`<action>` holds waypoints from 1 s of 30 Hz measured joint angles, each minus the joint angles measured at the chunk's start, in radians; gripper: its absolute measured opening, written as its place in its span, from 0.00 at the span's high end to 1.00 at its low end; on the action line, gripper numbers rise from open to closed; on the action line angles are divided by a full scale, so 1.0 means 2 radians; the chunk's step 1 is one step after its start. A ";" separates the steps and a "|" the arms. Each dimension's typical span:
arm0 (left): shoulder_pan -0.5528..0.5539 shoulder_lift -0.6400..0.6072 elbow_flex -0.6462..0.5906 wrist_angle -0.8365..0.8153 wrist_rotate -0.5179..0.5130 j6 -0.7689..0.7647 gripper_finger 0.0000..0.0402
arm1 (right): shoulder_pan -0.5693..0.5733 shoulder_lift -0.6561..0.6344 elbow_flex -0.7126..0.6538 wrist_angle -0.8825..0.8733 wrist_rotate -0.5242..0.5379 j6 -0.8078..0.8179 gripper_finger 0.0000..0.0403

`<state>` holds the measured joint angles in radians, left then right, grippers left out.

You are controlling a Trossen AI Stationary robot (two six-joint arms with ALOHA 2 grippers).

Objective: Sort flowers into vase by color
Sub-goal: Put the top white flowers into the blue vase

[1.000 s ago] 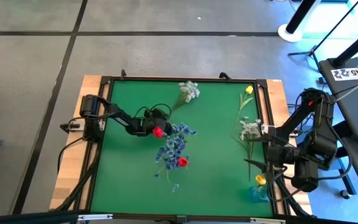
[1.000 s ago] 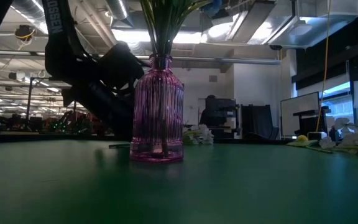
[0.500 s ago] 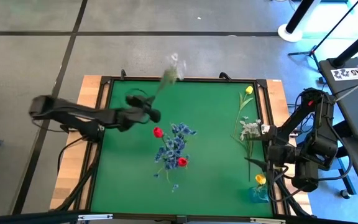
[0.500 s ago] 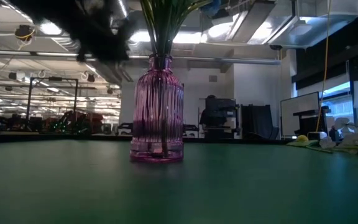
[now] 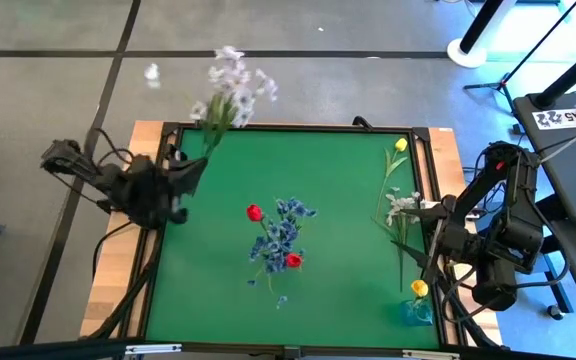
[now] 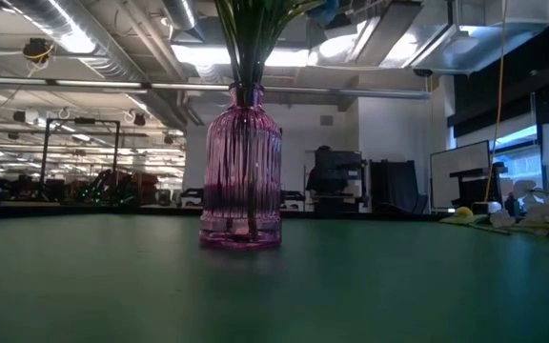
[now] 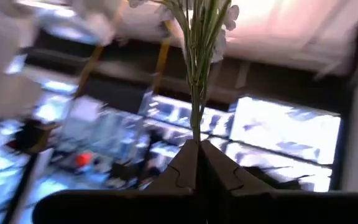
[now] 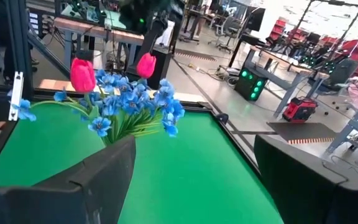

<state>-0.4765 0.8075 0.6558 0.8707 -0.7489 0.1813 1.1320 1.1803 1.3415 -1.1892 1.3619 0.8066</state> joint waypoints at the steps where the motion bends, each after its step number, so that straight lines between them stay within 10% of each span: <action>1: -0.013 0.009 0.016 -0.006 0.007 0.005 1.00 | 0.000 0.000 0.000 0.005 0.000 0.000 0.19; 8: -0.083 0.140 0.152 -0.079 0.045 0.046 1.00 | 0.000 0.019 0.000 0.067 0.000 -0.057 0.19; 15: -0.107 0.309 0.273 -0.079 0.060 0.098 1.00 | -0.001 0.077 0.000 0.322 -0.029 -0.301 0.19; 30: -0.126 0.540 0.449 -0.073 0.092 0.111 1.00 | -0.109 0.216 0.000 0.897 -0.348 -0.634 0.24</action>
<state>-0.7277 1.8885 1.5532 0.7254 -0.5655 0.4023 0.9147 1.6120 1.3411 0.6046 0.6666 -0.4611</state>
